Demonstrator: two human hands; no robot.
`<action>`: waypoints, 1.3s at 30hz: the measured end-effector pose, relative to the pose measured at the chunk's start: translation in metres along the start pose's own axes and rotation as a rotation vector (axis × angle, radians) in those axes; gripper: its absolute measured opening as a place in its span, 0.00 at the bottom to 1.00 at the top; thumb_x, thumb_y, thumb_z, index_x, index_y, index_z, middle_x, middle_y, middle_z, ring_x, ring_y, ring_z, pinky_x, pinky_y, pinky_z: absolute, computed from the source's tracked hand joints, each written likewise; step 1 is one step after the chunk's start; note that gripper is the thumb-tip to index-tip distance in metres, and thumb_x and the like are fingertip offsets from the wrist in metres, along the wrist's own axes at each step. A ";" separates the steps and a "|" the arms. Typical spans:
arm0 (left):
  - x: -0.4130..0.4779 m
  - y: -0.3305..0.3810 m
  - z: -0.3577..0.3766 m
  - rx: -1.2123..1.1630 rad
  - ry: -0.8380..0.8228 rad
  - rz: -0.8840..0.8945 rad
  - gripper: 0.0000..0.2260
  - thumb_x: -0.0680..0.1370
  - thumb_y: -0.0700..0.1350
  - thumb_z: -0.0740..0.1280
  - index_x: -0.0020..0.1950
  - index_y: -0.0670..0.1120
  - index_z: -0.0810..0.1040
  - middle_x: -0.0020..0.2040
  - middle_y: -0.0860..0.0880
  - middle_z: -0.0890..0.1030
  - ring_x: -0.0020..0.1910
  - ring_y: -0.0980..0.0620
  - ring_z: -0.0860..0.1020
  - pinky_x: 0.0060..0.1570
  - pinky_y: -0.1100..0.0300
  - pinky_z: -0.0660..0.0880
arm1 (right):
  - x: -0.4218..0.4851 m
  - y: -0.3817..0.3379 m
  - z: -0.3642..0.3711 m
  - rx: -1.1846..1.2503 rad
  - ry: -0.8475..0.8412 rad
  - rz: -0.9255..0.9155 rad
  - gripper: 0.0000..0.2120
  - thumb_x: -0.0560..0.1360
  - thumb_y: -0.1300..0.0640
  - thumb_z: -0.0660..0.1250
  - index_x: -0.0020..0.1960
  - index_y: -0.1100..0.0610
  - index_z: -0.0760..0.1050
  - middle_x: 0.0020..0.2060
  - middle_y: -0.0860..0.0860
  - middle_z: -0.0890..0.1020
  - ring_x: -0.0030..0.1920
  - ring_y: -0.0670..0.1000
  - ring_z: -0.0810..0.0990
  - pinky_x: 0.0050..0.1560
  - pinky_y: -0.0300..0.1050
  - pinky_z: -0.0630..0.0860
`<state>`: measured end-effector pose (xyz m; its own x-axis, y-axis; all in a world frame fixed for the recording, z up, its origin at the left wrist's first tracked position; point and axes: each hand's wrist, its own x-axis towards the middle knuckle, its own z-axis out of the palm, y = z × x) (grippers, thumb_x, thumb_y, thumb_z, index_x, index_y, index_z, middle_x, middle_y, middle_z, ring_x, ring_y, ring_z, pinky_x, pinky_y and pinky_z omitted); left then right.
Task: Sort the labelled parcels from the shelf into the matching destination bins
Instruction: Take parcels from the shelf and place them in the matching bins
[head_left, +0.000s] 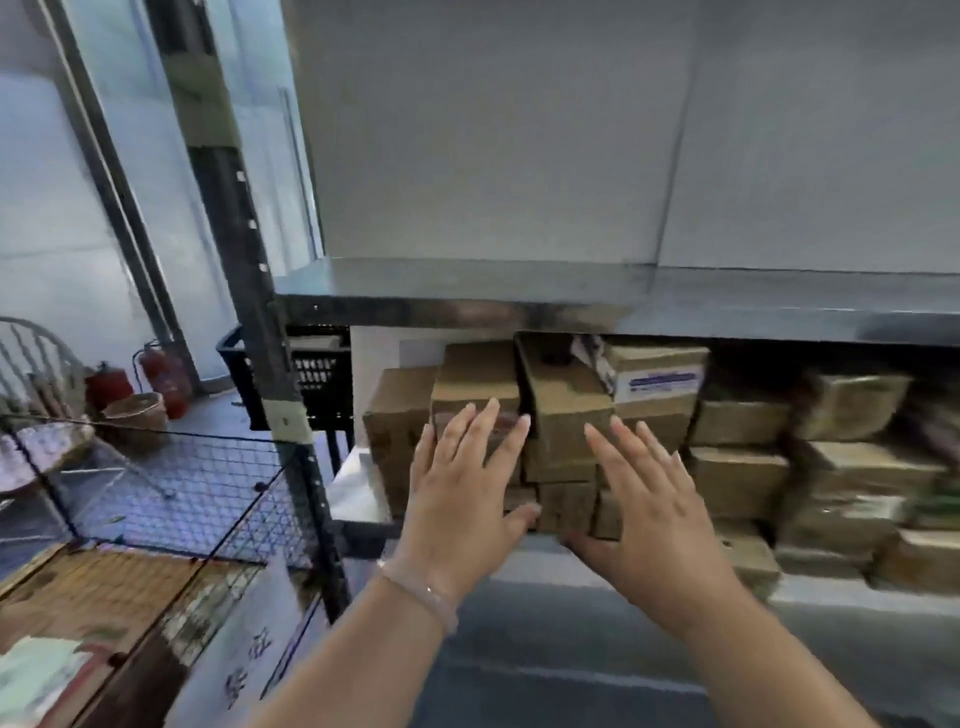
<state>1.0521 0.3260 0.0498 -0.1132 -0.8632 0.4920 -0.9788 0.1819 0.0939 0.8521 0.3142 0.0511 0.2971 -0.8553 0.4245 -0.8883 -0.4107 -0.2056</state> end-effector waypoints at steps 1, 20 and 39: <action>0.007 0.021 0.003 -0.020 0.001 0.042 0.37 0.76 0.64 0.63 0.80 0.59 0.48 0.81 0.51 0.49 0.80 0.50 0.44 0.77 0.45 0.43 | -0.009 0.018 -0.009 -0.009 -0.002 0.032 0.47 0.70 0.30 0.63 0.78 0.40 0.41 0.78 0.42 0.44 0.76 0.44 0.37 0.77 0.50 0.40; 0.078 0.523 0.105 -0.393 -0.138 0.444 0.34 0.77 0.66 0.61 0.79 0.61 0.51 0.81 0.52 0.50 0.80 0.49 0.47 0.76 0.46 0.45 | -0.225 0.410 -0.209 -0.269 0.052 0.524 0.49 0.68 0.29 0.64 0.76 0.37 0.36 0.79 0.43 0.43 0.78 0.46 0.38 0.78 0.50 0.43; 0.206 0.716 0.263 -0.491 -0.293 0.504 0.34 0.76 0.64 0.62 0.79 0.61 0.52 0.81 0.51 0.53 0.79 0.48 0.50 0.76 0.47 0.49 | -0.203 0.647 -0.215 -0.235 -0.044 0.748 0.40 0.75 0.33 0.60 0.79 0.41 0.42 0.79 0.45 0.47 0.78 0.46 0.42 0.78 0.49 0.44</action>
<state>0.2833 0.1547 -0.0098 -0.6344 -0.6973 0.3336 -0.6160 0.7168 0.3267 0.1414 0.2898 0.0213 -0.4001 -0.8919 0.2109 -0.9073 0.3529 -0.2288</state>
